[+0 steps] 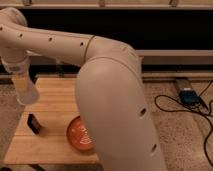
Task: Place the ceramic cup over the eraser
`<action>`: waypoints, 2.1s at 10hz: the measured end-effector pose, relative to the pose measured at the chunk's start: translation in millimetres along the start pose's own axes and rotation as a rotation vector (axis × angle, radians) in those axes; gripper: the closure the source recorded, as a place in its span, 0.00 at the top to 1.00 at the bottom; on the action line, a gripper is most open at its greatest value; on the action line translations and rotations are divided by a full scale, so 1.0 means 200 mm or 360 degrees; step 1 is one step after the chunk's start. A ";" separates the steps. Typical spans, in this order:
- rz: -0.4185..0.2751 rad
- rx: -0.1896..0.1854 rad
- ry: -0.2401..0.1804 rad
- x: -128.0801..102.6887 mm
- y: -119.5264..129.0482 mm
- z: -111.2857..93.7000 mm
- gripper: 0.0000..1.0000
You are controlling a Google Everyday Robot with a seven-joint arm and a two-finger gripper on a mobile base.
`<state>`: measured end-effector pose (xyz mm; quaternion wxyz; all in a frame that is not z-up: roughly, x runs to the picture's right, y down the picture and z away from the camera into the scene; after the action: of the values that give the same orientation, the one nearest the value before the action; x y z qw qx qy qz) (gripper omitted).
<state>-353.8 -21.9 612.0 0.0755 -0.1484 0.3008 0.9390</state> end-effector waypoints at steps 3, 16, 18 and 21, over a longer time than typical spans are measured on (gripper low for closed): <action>-0.0014 0.0048 0.0010 0.05 -0.12 0.09 0.49; -0.0040 0.0090 0.0005 0.19 -0.19 0.30 0.49; -0.0039 0.0089 0.0004 0.19 -0.19 0.30 0.49; -0.0042 0.0090 0.0004 0.20 -0.19 0.30 0.49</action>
<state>-395.9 46.5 625.4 0.0918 -0.1514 0.3252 0.9289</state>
